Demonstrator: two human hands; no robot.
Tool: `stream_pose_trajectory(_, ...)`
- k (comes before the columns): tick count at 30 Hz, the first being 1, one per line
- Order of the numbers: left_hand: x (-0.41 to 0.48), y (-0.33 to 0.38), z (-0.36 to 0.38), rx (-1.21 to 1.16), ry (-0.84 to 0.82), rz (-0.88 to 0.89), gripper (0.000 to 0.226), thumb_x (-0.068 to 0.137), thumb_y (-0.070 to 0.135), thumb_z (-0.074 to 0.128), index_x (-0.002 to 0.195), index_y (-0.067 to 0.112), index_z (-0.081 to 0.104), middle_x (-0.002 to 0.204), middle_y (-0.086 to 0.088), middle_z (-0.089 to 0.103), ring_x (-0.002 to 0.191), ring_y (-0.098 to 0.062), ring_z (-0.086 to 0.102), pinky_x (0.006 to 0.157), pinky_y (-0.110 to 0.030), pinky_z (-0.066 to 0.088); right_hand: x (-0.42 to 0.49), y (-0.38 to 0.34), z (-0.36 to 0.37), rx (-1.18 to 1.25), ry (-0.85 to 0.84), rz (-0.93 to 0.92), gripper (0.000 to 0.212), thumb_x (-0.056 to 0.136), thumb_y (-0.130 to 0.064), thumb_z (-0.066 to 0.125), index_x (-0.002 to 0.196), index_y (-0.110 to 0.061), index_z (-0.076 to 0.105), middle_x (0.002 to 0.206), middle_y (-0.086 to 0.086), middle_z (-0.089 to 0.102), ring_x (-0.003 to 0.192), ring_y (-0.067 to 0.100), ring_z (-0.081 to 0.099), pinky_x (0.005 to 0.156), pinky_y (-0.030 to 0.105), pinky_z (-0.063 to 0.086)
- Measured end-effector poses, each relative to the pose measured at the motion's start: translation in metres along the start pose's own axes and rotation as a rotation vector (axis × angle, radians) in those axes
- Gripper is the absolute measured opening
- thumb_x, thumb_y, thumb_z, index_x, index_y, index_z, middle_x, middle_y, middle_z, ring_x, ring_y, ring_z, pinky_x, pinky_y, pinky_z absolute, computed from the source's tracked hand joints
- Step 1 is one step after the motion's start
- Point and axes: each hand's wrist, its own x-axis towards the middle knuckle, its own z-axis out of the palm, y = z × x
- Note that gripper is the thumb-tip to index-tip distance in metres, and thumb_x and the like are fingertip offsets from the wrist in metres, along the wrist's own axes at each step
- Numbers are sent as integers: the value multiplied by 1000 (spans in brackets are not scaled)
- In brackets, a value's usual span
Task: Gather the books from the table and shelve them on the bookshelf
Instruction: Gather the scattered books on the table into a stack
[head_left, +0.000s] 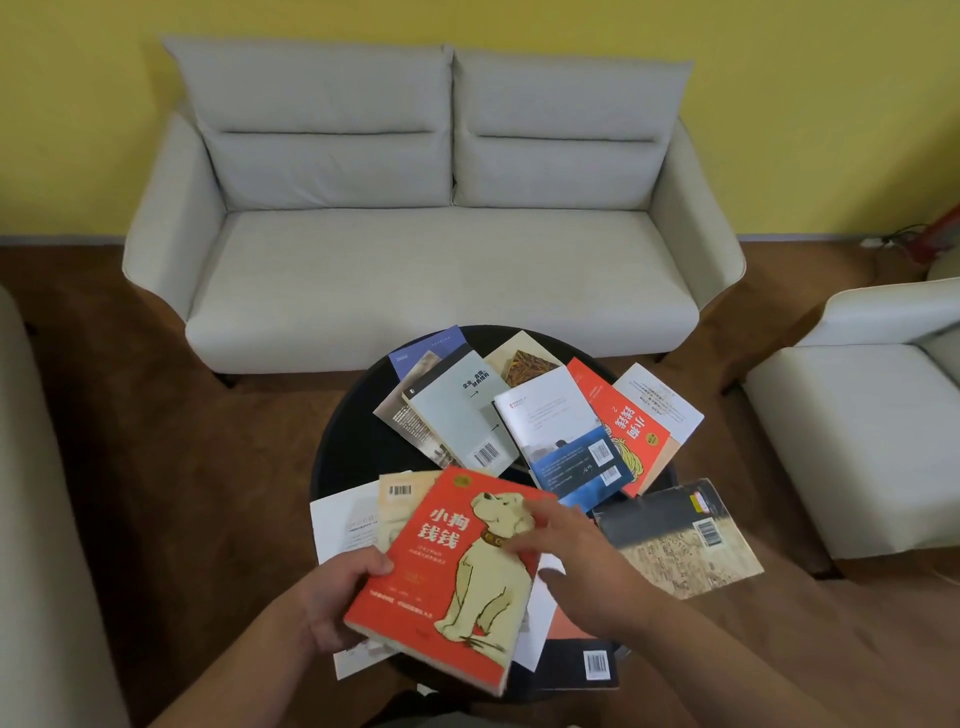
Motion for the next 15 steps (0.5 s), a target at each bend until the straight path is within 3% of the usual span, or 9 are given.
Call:
stream_pose_trajectory(2,-1,0,4,43,-42,65,93,46,12,91,130,5,52,118,-30,68,103,-45,69,84,-54,57,2,6,6,194,102,164,56,98,-4,54,123,-54,55,148,-20,40,139,6,36,116,35,33)
stream_pose_trajectory(3,-2,1,6,66,-59,95,92,45,14,92,128,6,53,119,-28,68,104,-45,69,82,-54,57,3,5,9,421,116,286,46,101,-10,53,124,-51,54,146,-15,46,137,10,43,114,37,37)
stream_pose_trajectory(5,-4,1,10,92,-73,132,89,46,15,93,126,9,54,116,-26,70,104,-43,70,80,-52,58,6,4,17,912,15,481,25,105,-33,52,127,-35,62,138,1,65,125,22,62,108,46,48)
stream_pose_trajectory(7,-7,4,15,115,-107,136,91,46,16,96,126,11,55,117,-23,71,106,-40,70,81,-49,58,9,6,25,1203,-93,484,31,105,-40,53,131,-27,63,129,7,72,117,29,70,107,53,51)
stream_pose_trajectory(10,-13,11,30,344,-134,81,77,58,11,84,129,18,54,120,-13,72,113,-33,68,91,-47,57,15,2,28,1224,-27,448,32,106,-24,51,138,-27,54,126,4,74,115,28,72,104,55,53)
stream_pose_trajectory(12,-13,13,44,436,-24,105,62,68,14,74,126,20,54,114,-7,75,108,-29,71,89,-45,58,14,4,30,1167,23,419,31,106,-27,51,136,-33,50,123,-1,75,112,24,73,98,51,57)
stream_pose_trajectory(15,-3,6,66,330,261,280,36,90,39,69,120,24,54,107,-6,76,89,-25,77,74,-43,62,13,5,32,1129,47,392,31,104,-35,54,134,-37,47,125,-4,74,113,20,73,98,48,57)
